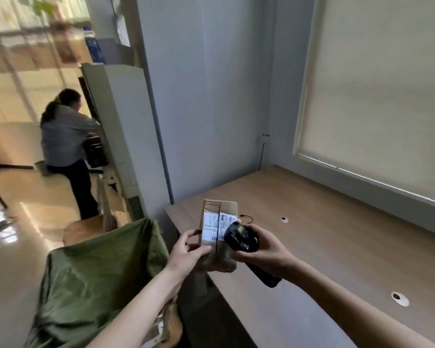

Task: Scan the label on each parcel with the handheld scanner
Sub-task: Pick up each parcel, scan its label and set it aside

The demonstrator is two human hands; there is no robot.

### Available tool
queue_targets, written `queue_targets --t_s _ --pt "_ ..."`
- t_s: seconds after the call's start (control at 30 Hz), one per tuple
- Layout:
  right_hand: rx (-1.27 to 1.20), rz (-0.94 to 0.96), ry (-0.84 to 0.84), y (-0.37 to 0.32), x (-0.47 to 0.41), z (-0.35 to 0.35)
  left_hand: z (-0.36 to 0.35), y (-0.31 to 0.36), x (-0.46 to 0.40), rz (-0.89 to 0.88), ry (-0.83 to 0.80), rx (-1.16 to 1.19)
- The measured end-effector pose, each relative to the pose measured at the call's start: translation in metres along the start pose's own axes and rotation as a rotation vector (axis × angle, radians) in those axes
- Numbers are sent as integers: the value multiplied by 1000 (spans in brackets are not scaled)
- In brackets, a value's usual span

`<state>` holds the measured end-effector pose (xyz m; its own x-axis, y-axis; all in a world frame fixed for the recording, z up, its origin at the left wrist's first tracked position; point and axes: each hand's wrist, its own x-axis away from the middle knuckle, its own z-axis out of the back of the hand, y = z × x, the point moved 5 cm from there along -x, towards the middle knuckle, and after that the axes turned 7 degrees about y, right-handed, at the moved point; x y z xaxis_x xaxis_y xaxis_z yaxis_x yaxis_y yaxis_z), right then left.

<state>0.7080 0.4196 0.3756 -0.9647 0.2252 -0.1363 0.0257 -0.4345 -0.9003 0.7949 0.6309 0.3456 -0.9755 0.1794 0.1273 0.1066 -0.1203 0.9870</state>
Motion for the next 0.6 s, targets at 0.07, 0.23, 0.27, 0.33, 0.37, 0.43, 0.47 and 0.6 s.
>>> queue_targets --t_s 0.07,0.23,0.27,0.33,0.37,0.43,0.47,0.6 --pt "-8 18 -71 -1 -16 -39 38 -12 -3 9 59 -22" --pt "4 61 -245 -16 -58 -142 136 -37 -12 43 181 -57" --pt "9 61 -271 -19 -67 -163 155 -41 -17 50 200 -64" --pt "11 55 -328 -27 -87 -207 193 -50 -29 59 233 -80" --pt "18 61 -356 -31 -98 -230 212 -54 -36 60 243 -89" --pt "43 72 -396 -39 -119 -275 249 -65 -55 70 267 -106" --pt "49 72 -409 -41 -130 -297 268 -73 -65 79 279 -110" --pt "71 60 -472 -36 -174 -383 335 -107 -112 120 311 -111"
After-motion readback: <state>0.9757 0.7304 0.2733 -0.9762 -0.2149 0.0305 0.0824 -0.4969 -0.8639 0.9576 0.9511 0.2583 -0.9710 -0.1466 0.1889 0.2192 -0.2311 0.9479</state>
